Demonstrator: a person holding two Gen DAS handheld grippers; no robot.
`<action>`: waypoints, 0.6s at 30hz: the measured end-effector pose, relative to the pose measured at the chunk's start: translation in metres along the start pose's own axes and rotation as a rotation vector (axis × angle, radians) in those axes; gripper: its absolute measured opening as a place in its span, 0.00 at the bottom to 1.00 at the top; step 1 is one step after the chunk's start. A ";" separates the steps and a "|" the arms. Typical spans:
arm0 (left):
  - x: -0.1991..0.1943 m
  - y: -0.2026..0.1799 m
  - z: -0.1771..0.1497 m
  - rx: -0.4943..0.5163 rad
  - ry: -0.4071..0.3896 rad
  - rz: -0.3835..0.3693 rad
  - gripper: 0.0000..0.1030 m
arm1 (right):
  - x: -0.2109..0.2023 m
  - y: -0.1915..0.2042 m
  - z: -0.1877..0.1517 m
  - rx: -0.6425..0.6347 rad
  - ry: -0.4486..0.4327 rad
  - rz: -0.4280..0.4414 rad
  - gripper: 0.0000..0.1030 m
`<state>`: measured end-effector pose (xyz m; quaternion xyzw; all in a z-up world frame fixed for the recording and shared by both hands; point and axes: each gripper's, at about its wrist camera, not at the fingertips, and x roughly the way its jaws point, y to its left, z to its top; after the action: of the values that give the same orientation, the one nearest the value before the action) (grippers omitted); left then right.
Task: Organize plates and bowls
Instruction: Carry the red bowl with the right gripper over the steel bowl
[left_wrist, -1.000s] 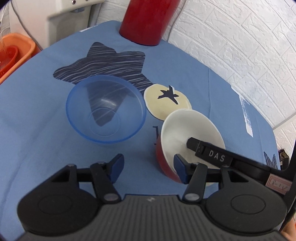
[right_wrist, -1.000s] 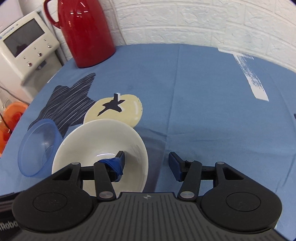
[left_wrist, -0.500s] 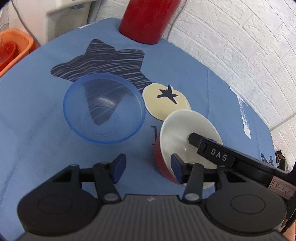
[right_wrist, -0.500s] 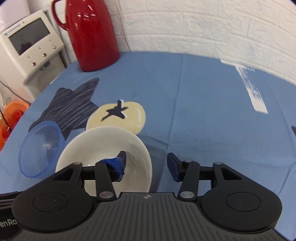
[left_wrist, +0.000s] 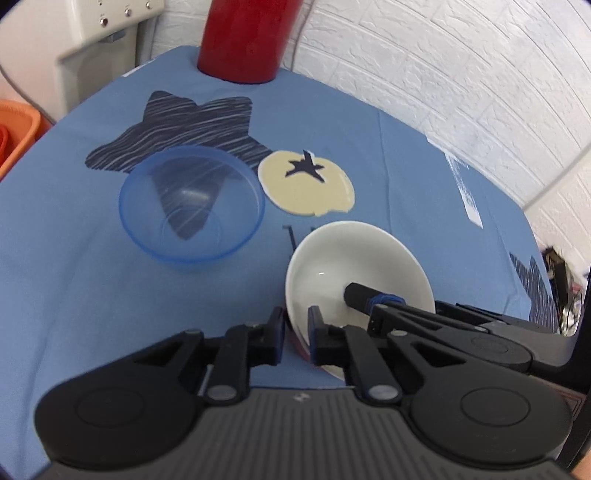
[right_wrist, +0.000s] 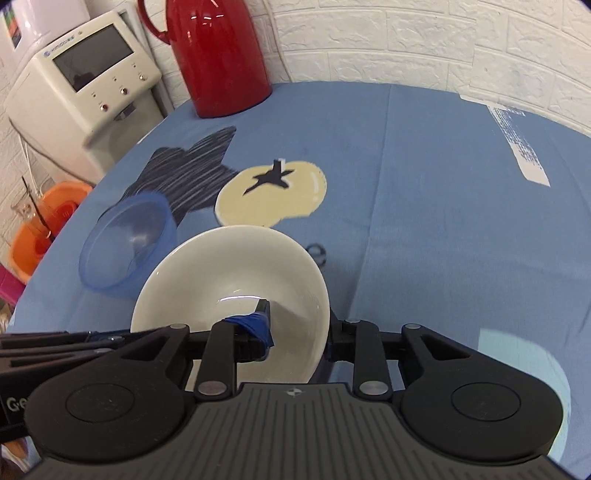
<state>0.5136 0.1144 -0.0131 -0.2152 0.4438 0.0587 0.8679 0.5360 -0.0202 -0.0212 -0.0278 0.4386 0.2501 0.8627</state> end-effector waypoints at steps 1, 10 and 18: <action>-0.004 -0.001 -0.006 0.013 0.003 -0.003 0.06 | -0.005 0.002 -0.005 -0.001 0.000 -0.003 0.11; -0.069 -0.030 -0.071 0.112 -0.001 -0.046 0.06 | -0.086 0.007 -0.064 -0.004 -0.058 -0.032 0.15; -0.130 -0.054 -0.128 0.198 -0.031 -0.129 0.06 | -0.164 0.001 -0.118 0.039 -0.135 -0.066 0.16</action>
<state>0.3562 0.0229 0.0418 -0.1556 0.4191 -0.0382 0.8937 0.3683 -0.1177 0.0329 -0.0087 0.3831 0.2144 0.8985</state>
